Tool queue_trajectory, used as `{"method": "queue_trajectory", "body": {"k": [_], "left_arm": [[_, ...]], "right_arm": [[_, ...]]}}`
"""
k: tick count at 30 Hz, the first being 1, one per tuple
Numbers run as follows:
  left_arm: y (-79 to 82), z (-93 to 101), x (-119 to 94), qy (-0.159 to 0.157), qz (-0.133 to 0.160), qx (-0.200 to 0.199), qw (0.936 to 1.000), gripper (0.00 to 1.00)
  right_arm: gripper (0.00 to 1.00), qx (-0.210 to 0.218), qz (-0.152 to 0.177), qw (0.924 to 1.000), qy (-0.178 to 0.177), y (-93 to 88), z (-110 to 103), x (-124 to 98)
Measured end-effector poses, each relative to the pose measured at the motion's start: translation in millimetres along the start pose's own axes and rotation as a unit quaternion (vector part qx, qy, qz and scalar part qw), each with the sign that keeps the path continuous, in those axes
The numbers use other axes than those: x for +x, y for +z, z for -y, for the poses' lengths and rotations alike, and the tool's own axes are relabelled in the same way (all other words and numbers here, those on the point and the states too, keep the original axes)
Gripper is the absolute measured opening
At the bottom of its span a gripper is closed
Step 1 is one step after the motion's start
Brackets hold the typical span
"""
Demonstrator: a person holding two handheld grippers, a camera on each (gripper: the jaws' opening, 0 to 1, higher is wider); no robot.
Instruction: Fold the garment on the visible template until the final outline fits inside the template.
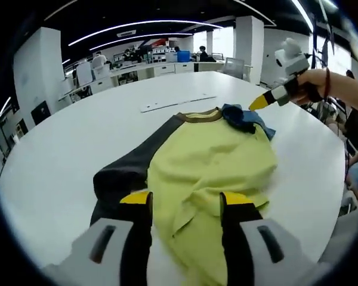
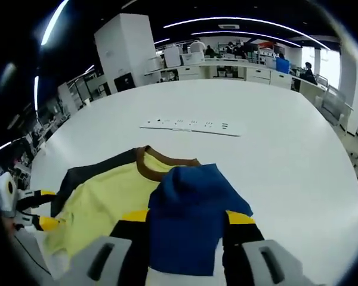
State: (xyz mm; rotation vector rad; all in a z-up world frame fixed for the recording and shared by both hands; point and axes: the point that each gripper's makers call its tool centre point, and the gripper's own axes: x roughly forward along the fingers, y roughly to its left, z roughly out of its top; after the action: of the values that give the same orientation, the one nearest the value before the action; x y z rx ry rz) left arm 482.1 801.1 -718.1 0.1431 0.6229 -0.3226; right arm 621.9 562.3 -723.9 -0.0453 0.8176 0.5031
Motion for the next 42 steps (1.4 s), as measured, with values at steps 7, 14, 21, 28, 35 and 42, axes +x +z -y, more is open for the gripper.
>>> {"method": "queue_trajectory", "body": {"k": [7, 14, 21, 28, 35, 42], "left_arm": [[3.0, 21.5, -4.8, -0.031, 0.008, 0.013, 0.9994, 0.42], [0.5, 50.4, -2.9, -0.072, 0.008, 0.024, 0.9971, 0.37], [-5.3, 81.0, 2.2, -0.110, 0.000, 0.038, 0.9932, 0.34], [-13.2, 87.8, 13.6, -0.113, -0.011, 0.034, 0.9929, 0.30], [-21.1, 85.2, 19.1, -0.101, -0.022, 0.034, 0.9941, 0.23], [-24.5, 84.4, 18.7, -0.098, -0.021, 0.010, 0.9949, 0.13]], "right_arm": [[0.42, 0.006, -0.016, 0.9998, -0.005, -18.9, 9.8, -9.0], [0.38, 0.015, -0.031, 0.9994, -0.007, -38.6, 14.4, -11.9], [0.34, 0.021, -0.046, 0.9987, -0.012, -54.9, 19.0, -11.1], [0.29, 0.026, -0.059, 0.9977, -0.024, -70.0, 25.8, -7.1], [0.22, 0.013, -0.046, 0.9980, -0.041, -69.7, 23.4, -11.1], [0.16, -0.015, -0.046, 0.9972, -0.057, -73.9, 23.4, -13.0]]}}
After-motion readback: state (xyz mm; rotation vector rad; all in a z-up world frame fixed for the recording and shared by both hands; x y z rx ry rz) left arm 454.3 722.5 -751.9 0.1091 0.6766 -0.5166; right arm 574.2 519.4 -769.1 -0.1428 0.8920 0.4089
